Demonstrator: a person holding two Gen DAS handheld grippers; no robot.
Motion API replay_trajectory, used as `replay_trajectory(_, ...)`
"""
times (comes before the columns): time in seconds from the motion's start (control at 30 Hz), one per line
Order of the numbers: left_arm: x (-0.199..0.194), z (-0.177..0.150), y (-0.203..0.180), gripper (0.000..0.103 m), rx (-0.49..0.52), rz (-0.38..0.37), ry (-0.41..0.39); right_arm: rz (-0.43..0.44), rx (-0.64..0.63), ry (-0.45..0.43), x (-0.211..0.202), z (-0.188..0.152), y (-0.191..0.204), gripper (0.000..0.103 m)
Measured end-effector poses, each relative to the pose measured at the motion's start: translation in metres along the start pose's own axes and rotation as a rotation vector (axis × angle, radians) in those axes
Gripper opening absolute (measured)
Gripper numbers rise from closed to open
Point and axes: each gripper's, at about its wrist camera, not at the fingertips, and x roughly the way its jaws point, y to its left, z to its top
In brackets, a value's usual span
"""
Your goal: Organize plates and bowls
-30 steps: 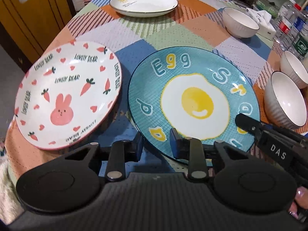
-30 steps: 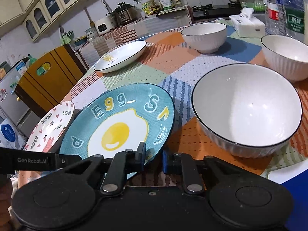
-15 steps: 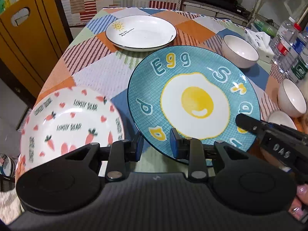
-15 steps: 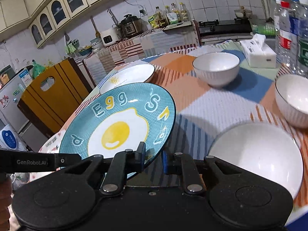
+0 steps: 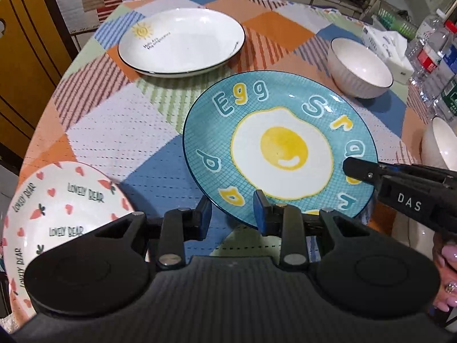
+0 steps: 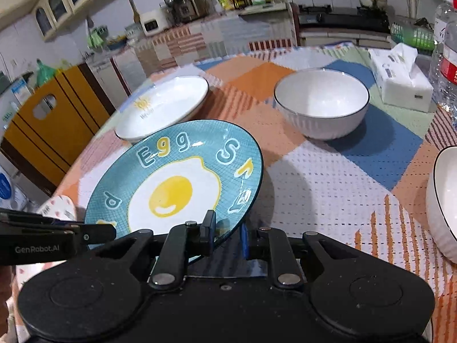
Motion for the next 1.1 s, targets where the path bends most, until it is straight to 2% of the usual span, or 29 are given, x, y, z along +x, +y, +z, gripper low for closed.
replay_trajectory(0.17,0.009,0.000,0.000,0.029,-0.022,0.002,0.018,-0.038,-0.036,0.046,0.006,0.003,0.002,0.022)
replay_trajectory(0.23,0.010,0.000,0.000,0.029,-0.008,0.010,0.024,-0.037,-0.013,0.099,0.008,0.010,0.002,0.026)
replay_trajectory(0.33,0.015,0.000,0.004,0.029,-0.006,-0.017,0.064,-0.071,0.000,0.188,0.017,0.015,0.005,0.031)
replay_trajectory(0.4,0.009,-0.002,0.006,0.030,0.009,-0.019,0.050,-0.097,-0.008,0.213,0.020,0.015,0.006,0.032)
replay_trajectory(0.5,-0.014,-0.004,0.008,0.030,0.062,-0.001,-0.002,-0.126,-0.046,0.181,0.007,0.016,0.013,0.036)
replay_trajectory(0.6,-0.037,-0.004,0.013,0.031,0.103,-0.008,-0.013,-0.106,-0.104,0.113,-0.016,0.016,0.023,0.037)
replay_trajectory(0.7,-0.063,-0.003,0.023,0.037,0.157,-0.008,-0.025,-0.032,-0.137,0.060,-0.042,0.018,0.036,0.041)
replay_trajectory(0.77,-0.079,-0.003,0.033,0.049,0.174,-0.006,-0.021,0.023,-0.165,0.026,-0.057,0.020,0.049,0.046)
replay_trajectory(0.93,-0.119,-0.008,0.064,0.053,0.211,0.022,-0.011,0.094,-0.284,-0.022,-0.087,0.018,0.089,0.052)
replay_trajectory(1.1,-0.151,-0.016,0.100,0.054,0.189,0.002,-0.029,0.176,-0.370,-0.040,-0.107,0.017,0.119,0.054)
